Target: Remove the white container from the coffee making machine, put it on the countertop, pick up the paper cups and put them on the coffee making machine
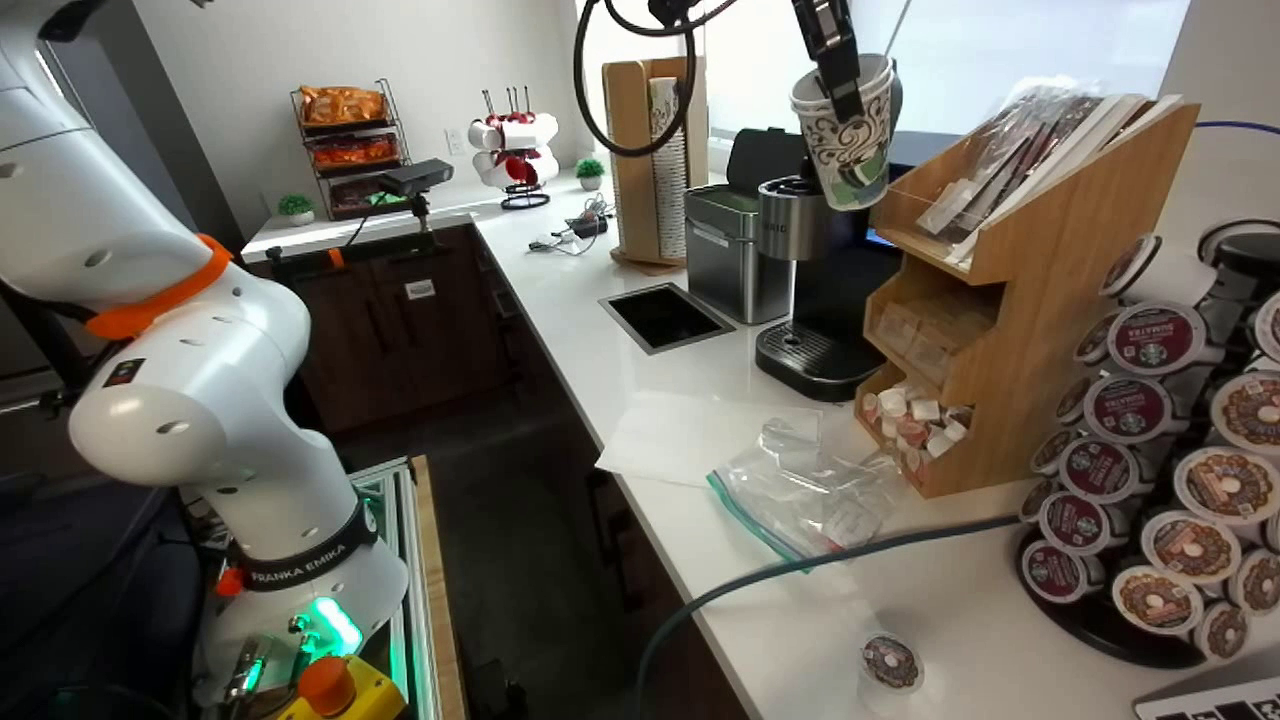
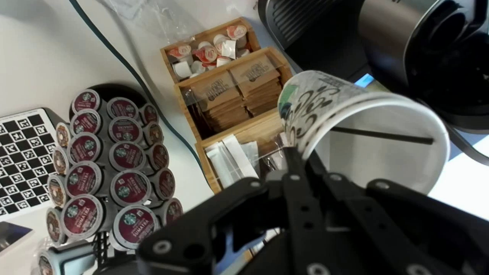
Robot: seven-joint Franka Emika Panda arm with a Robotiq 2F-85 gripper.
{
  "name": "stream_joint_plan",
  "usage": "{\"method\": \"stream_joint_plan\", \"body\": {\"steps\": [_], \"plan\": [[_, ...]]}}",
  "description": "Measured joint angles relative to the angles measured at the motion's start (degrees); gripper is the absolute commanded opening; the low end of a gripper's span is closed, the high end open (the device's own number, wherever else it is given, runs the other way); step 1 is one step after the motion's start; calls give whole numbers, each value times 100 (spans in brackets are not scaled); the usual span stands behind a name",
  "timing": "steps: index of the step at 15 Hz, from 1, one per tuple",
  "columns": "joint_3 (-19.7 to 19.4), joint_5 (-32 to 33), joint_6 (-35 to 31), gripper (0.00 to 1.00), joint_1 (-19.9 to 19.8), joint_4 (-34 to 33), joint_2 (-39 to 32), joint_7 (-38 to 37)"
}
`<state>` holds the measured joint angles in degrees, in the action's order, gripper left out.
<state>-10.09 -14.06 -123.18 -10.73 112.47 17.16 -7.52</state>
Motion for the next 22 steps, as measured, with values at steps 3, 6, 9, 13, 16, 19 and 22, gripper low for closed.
{"method": "stream_joint_plan", "body": {"steps": [3, 6, 9, 13, 16, 19, 22], "plan": [[45, 0, 234, 1, 93, -418, -203, -8], [101, 16, 602, 1, 149, -918, -512, -64], [153, 88, 878, 1, 197, -1420, -862, -148], [233, 182, 1020, 6, 258, -1966, -1329, -208], [280, 223, 1020, 6, 281, -2167, -1545, -250], [276, 228, 1020, 1, 281, -2218, -1574, -251], [276, 228, 1019, 1, 281, -2227, -1577, -250]]}}
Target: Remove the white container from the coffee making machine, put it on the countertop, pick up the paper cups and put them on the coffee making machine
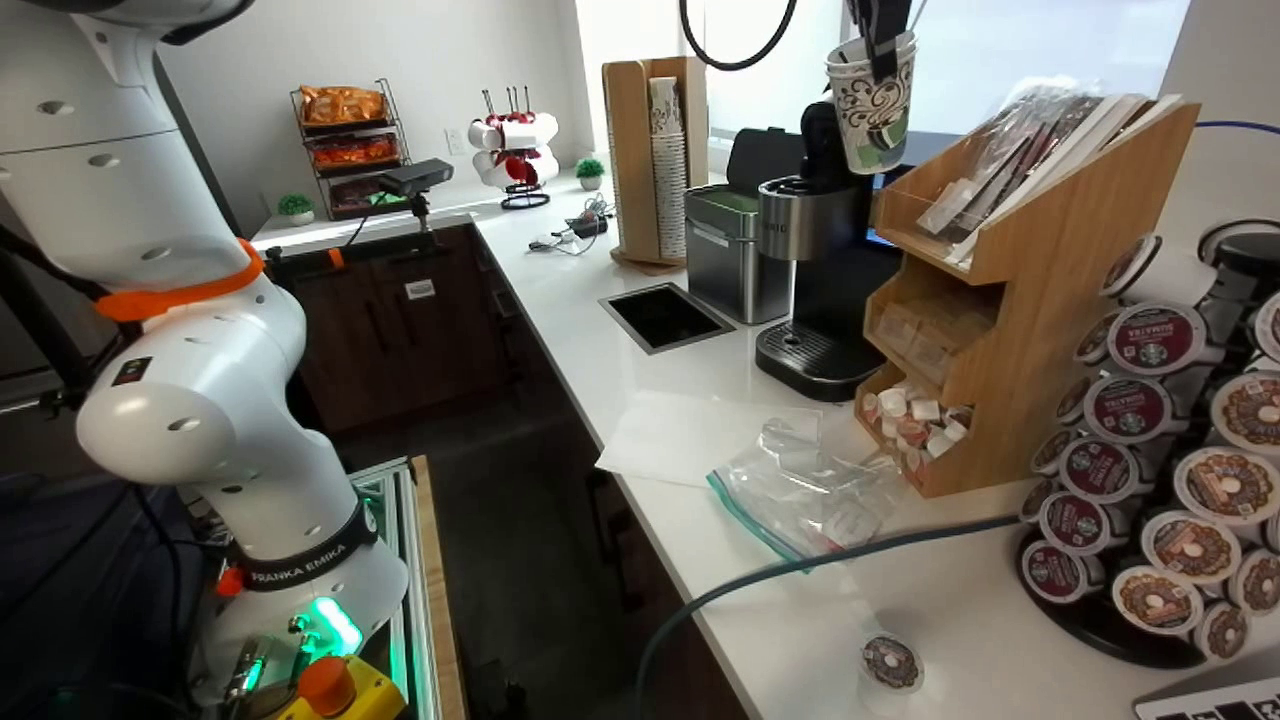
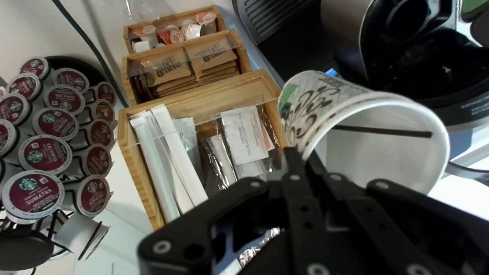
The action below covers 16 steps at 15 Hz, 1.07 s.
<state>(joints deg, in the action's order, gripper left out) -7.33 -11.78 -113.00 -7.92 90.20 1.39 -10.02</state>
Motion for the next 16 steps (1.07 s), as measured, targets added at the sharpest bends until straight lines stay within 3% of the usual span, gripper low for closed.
{"method": "stream_joint_plan", "body": {"steps": [4, 12, 16], "plan": [[50, 0, 24, 1, 24, -197, -165, 0], [129, 0, 743, 1, 78, -1487, -1055, 16], [146, 11, 791, 1, 83, -1999, -1458, 64]]}}
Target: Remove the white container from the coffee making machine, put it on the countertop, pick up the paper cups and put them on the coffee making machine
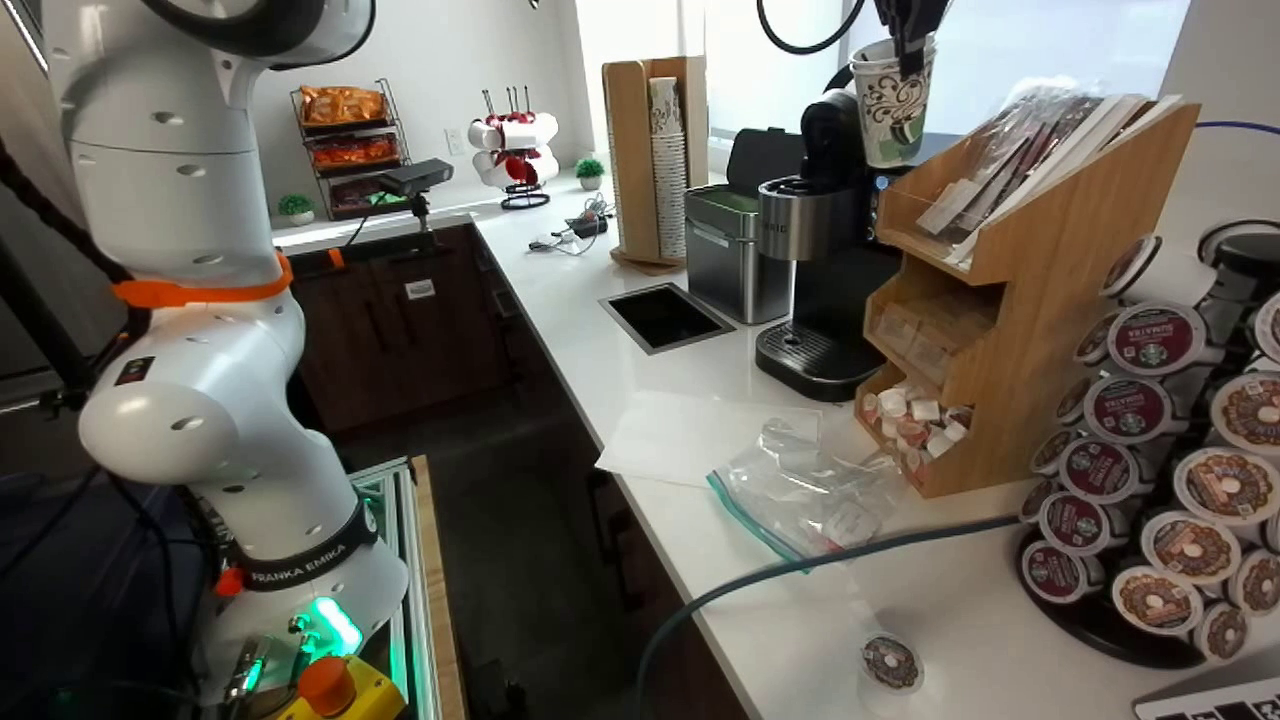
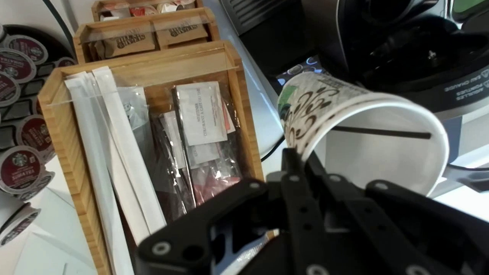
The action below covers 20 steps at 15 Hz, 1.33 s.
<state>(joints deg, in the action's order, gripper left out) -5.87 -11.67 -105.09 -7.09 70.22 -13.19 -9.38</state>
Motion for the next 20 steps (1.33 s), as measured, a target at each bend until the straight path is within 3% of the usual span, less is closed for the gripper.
{"method": "stream_joint_plan", "body": {"steps": [9, 20], "plan": [[161, 0, -76, 1, 78, -717, -503, 305], [171, 10, -170, 1, 131, -1137, -897, 491]]}}
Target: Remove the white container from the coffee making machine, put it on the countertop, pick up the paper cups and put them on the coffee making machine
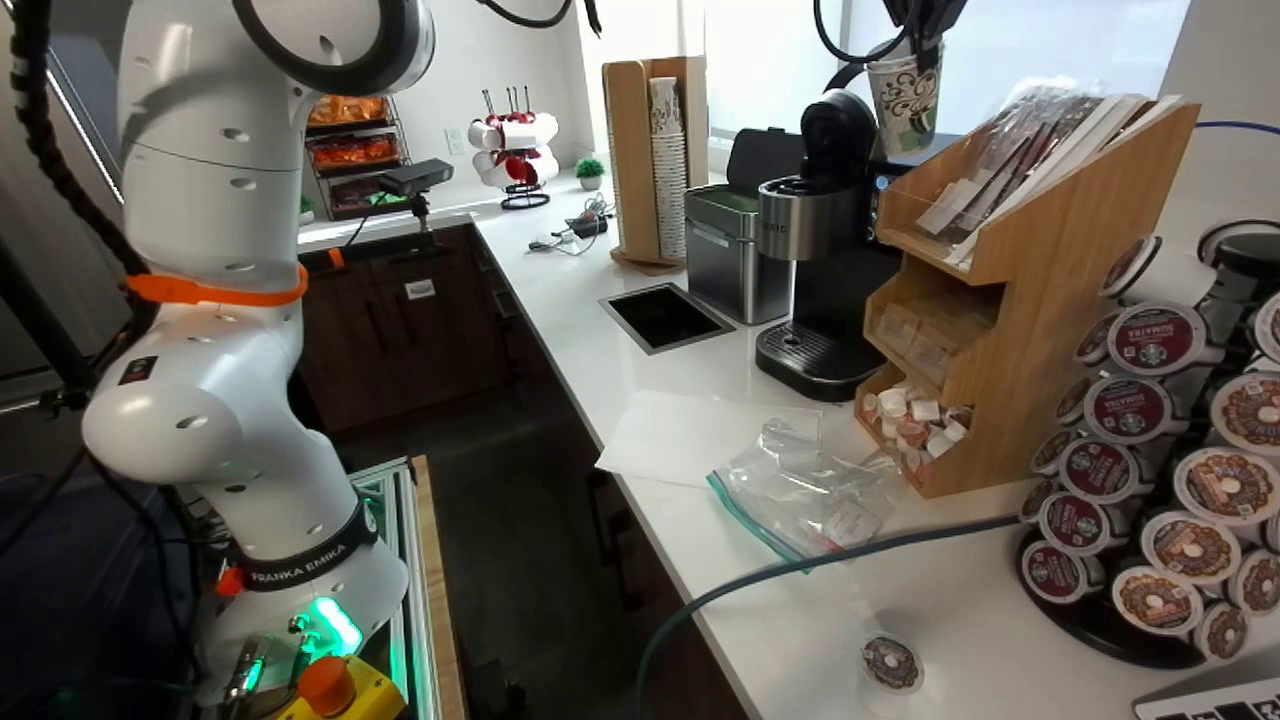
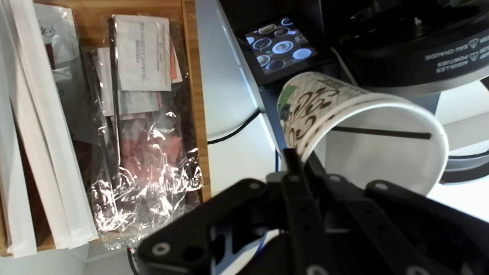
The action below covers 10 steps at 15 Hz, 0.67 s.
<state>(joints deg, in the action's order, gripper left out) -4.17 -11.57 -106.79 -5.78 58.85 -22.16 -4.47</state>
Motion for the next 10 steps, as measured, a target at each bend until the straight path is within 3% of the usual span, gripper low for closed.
{"method": "stream_joint_plan", "body": {"steps": [8, 9, 10], "plan": [[0, 61, 0, 2, 36, -272, -248, 48], [0, 62, 0, 13, 38, -306, -272, 50], [0, 63, 0, 31, 39, -340, -297, 51]]}}
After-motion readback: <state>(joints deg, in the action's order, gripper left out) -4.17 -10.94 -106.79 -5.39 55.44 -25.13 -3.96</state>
